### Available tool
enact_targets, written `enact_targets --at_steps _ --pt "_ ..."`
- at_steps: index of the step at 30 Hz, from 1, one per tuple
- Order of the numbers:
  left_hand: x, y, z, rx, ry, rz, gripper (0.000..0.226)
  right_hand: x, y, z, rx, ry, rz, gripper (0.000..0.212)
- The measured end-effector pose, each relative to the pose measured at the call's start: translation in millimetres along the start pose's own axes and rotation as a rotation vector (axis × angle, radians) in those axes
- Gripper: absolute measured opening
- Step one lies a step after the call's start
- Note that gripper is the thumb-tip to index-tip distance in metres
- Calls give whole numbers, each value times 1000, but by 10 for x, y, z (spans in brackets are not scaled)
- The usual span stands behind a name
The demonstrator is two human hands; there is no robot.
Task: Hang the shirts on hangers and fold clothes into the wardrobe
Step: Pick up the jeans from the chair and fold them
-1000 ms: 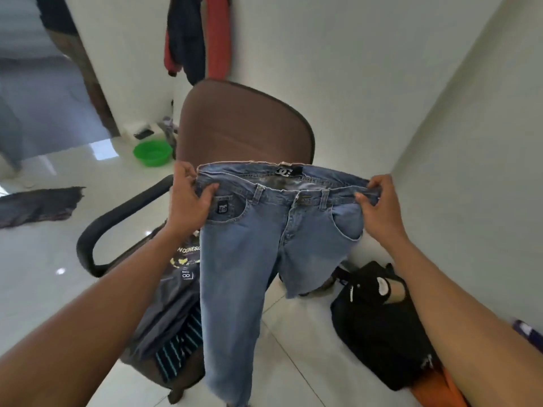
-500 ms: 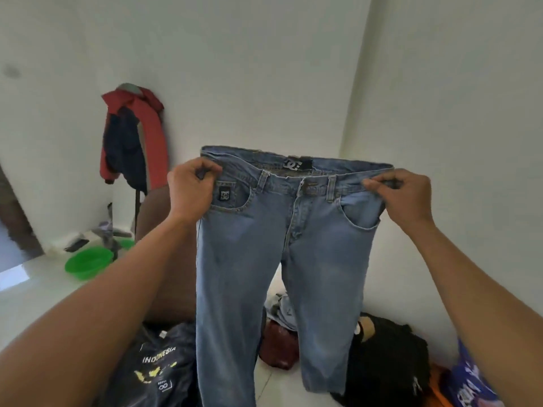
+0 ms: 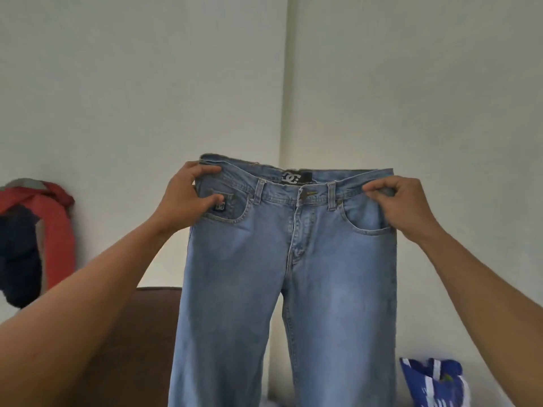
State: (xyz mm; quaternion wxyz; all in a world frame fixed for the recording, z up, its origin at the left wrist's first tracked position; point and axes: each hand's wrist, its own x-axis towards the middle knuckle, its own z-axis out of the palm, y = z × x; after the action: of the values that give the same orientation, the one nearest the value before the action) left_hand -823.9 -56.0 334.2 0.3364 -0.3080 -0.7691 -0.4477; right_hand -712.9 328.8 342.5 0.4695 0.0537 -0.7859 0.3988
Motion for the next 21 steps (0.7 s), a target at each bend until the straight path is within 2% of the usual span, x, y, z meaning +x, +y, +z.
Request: enact_targets --at_steps 3,5,8,12,17,21 --pt "256 161 -31 -38 41 50 45 94 -260 -217 -33 40 -30 20" --pt "414 272 -65 -105 71 50 31 145 -418 -386 -10 33 -30 26" --pt "543 486 -105 -223 99 56 25 198 -637 -619 41 28 -26 31" --pt "667 702 -154 -325 87 60 35 289 -831 -803 25 31 -22 25" --pt "798 917 -203 -329 31 48 41 385 -1027 -917 50 35 7 16" --pt "808 1020 -260 -331 -28 64 54 368 -1205 -1015 116 27 45 25"
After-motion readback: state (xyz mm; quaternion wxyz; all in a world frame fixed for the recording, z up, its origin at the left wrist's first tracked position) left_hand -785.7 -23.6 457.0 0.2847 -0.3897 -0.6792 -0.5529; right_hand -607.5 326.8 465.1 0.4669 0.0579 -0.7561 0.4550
